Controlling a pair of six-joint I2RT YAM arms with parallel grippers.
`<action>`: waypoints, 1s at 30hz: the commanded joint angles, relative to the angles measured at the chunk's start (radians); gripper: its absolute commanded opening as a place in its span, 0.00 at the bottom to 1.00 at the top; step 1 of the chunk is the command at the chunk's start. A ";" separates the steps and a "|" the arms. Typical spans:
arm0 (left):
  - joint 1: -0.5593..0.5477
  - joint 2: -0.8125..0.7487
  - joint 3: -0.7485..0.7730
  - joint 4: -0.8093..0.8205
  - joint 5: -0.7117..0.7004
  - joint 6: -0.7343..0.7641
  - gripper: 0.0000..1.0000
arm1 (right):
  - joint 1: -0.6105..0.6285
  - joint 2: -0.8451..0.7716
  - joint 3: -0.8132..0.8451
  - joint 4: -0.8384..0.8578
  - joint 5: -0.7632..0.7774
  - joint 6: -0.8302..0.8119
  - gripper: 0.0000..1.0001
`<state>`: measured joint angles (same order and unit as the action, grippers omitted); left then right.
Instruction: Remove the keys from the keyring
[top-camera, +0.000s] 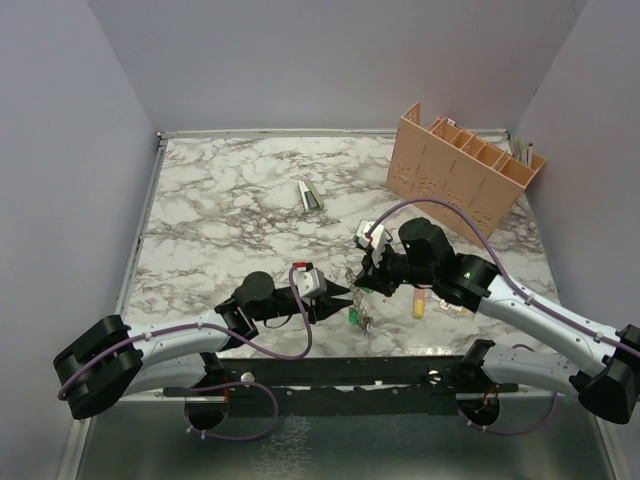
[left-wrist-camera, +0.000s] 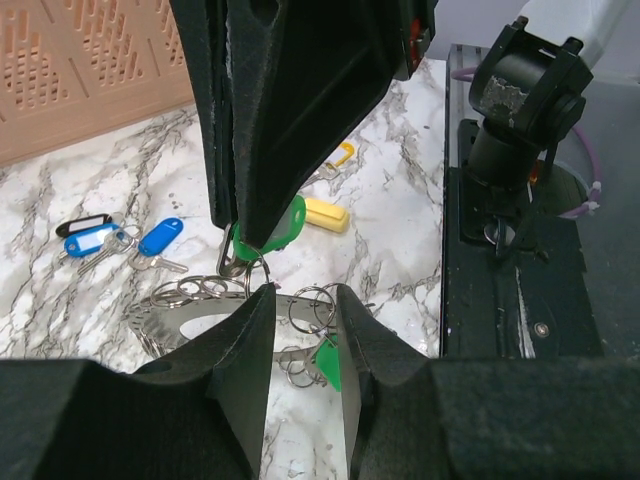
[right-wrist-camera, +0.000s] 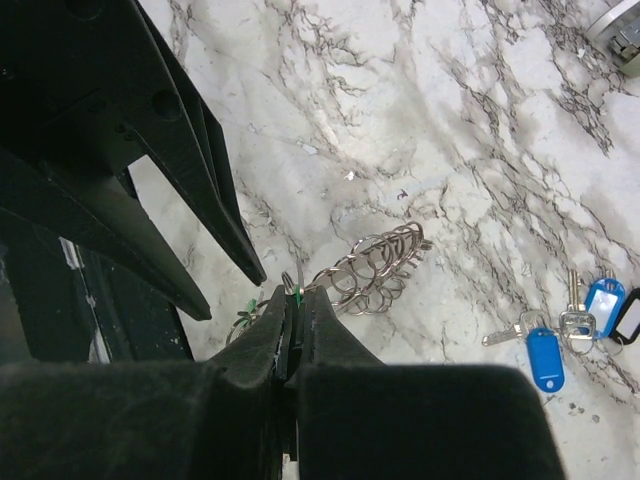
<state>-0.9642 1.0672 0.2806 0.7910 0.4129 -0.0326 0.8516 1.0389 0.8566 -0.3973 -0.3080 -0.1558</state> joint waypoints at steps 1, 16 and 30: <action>-0.003 -0.032 0.000 0.025 0.003 0.003 0.32 | 0.003 0.001 -0.009 0.013 -0.004 -0.053 0.01; -0.003 -0.089 -0.031 0.024 -0.078 0.017 0.32 | 0.004 0.030 0.009 -0.062 -0.133 -0.377 0.02; -0.003 -0.079 -0.031 0.024 -0.125 0.011 0.32 | 0.003 0.119 0.203 -0.292 -0.138 -0.595 0.01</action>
<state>-0.9642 0.9764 0.2592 0.8043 0.3119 -0.0227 0.8516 1.1507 1.0176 -0.6178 -0.4252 -0.6746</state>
